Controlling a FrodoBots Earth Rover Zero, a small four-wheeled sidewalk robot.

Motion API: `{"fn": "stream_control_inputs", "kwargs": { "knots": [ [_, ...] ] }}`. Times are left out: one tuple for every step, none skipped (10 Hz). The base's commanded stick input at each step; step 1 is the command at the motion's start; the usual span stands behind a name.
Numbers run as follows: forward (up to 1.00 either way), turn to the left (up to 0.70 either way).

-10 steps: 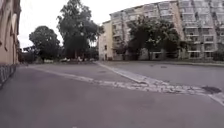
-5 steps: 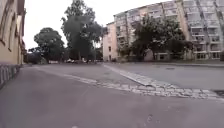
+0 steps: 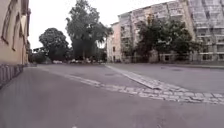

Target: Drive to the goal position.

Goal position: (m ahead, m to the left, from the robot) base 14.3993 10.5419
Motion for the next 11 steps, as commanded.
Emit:
{"fn": "stream_control_inputs", "kwargs": {
  "knots": [
    [0.45,0.27],
    [0.45,0.27],
    [0.45,0.27],
    [0.45,0.27],
    [0.45,0.27],
    [0.45,0.27],
    [0.45,0.27],
    [0.45,0.27],
    [0.45,0.27],
    [0.45,0.27],
    [0.45,0.27]
  ]
}}
